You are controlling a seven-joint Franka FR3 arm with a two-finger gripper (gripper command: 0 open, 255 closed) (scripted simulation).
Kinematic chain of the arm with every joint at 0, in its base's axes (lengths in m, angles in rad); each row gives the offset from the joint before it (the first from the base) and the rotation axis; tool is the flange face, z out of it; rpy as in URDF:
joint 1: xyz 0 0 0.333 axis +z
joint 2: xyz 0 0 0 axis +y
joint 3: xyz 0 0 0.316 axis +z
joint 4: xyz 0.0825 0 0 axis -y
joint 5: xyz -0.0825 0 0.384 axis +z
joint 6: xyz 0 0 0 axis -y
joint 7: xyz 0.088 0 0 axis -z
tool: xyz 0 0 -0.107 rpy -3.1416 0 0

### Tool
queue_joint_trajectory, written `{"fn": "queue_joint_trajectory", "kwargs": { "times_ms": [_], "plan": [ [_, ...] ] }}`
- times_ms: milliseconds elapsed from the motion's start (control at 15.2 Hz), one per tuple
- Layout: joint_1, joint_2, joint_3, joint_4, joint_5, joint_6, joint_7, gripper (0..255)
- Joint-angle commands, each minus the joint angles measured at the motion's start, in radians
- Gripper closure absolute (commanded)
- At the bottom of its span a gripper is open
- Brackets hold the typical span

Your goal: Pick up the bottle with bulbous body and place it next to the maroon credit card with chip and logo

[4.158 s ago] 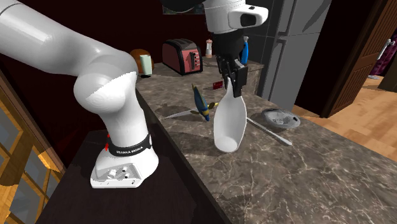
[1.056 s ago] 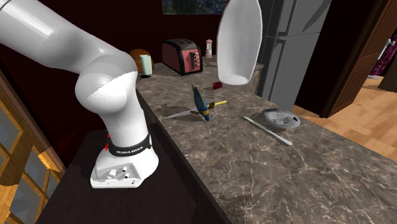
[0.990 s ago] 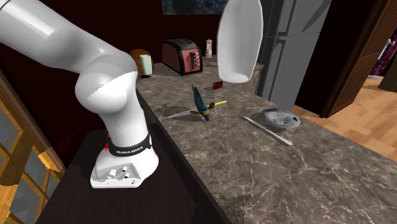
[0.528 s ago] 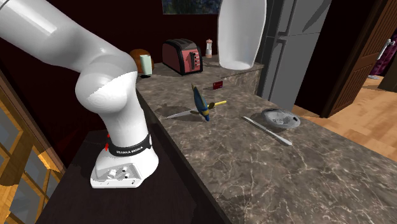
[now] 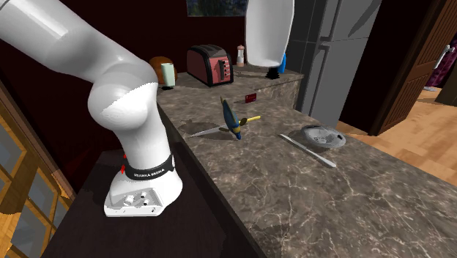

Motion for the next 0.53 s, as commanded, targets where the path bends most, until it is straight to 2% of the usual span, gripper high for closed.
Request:
{"fn": "queue_joint_trajectory", "kwargs": {
  "times_ms": [0,462],
  "plan": [
    [0.007,0.016,0.047,0.012,0.02,0.007,0.051,255],
    [0.023,0.102,0.203,0.085,0.071,0.032,0.217,255]
  ]
}}
